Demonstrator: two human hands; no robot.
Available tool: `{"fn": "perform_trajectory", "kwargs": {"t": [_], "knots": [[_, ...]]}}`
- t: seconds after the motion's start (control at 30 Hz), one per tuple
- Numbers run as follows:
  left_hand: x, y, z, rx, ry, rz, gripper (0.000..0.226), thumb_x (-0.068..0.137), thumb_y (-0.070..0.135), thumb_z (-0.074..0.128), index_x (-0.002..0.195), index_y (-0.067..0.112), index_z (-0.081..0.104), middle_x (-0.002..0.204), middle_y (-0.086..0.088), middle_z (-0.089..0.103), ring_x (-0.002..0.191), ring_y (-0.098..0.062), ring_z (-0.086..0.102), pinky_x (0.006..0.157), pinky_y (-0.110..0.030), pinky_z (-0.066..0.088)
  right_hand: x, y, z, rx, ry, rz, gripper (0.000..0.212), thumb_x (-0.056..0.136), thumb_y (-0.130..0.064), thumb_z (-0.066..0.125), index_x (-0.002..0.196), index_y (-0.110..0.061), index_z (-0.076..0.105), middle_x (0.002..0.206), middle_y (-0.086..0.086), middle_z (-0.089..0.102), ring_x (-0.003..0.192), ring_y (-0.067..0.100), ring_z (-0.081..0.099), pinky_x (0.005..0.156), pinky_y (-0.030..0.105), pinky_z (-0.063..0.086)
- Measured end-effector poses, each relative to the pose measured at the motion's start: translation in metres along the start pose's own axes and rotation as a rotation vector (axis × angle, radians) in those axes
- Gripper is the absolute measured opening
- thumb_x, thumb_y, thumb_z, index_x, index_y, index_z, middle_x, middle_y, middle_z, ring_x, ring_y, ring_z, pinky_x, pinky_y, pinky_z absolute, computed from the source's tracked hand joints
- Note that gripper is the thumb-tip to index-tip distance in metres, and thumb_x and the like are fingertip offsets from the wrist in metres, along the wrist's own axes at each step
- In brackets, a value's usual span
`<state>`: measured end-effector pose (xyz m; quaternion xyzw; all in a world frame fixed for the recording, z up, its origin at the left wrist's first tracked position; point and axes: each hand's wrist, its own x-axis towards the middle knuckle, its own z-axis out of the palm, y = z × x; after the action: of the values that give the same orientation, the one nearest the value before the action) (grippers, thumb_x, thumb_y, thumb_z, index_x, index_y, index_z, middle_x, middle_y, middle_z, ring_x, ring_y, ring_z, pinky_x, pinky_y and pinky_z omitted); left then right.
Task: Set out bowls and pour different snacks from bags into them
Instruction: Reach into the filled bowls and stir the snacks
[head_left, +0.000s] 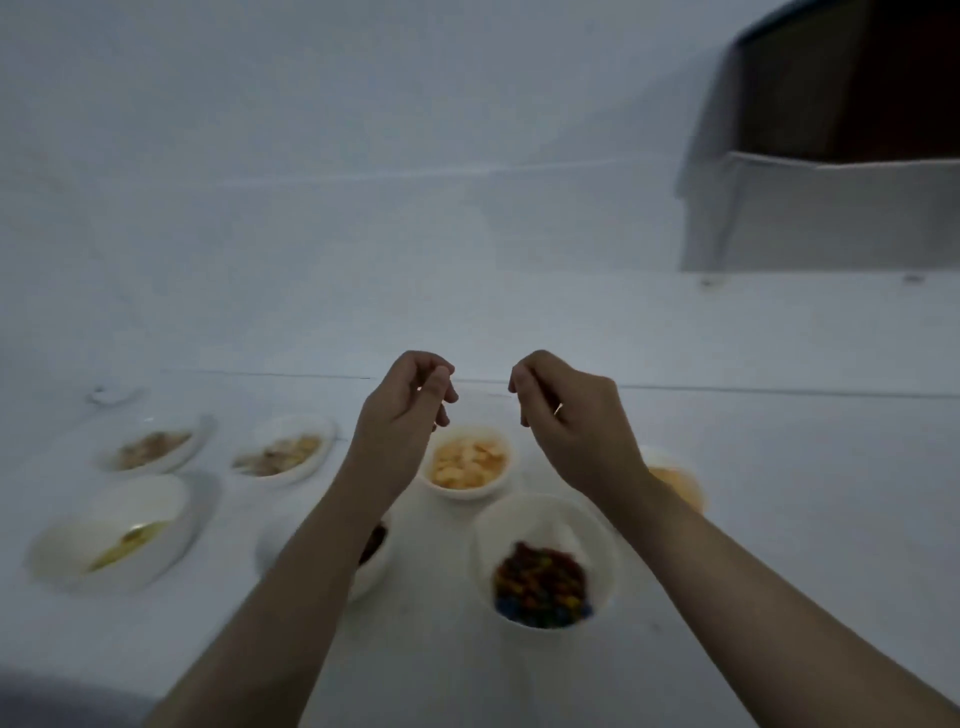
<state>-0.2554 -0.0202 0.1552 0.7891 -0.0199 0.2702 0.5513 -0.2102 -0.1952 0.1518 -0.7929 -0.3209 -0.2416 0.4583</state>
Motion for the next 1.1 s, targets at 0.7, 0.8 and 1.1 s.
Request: {"fn": "perform_trajectory", "kwargs": {"t": [0.7,0.8,1.1], "knots": [[0.12,-0.283,-0.317,1.046,-0.023,-0.532,0.033,0.094,0.014,0.043,0.124,0.016,0.057,0.128,-0.01,0.055,0.119,-0.03,0.05,0.098,-0.045,0.044,0.093,-0.019,0.394,-0.246,-0.752,-0.139,0.022,0.1,-0.032,0.045,0.111,-0.019,0.06,0.106,0.0,0.062,0.094,0.022,0.06,0.072,0.031,0.043],[0.127,-0.3,-0.333,1.299,-0.167,-0.71,0.037,0.092,0.017,0.043,0.128,0.02,0.05,0.131,-0.006,0.05,0.123,-0.03,0.045,0.106,-0.052,0.033,0.092,-0.024,0.423,-0.301,-0.906,-0.193,0.028,0.099,-0.042,0.049,0.115,-0.022,0.06,0.113,-0.001,0.061,0.105,0.021,0.059,0.08,0.033,0.046],[0.134,-0.342,-0.355,1.339,-0.284,-0.803,0.051,0.092,0.013,0.045,0.139,0.032,0.046,0.145,-0.005,0.039,0.13,-0.032,0.042,0.111,-0.053,0.023,0.088,-0.022,0.465,-0.524,-0.914,-0.355,0.026,0.1,-0.032,0.047,0.12,-0.015,0.051,0.123,0.004,0.064,0.107,0.028,0.065,0.071,0.038,0.05]]}}
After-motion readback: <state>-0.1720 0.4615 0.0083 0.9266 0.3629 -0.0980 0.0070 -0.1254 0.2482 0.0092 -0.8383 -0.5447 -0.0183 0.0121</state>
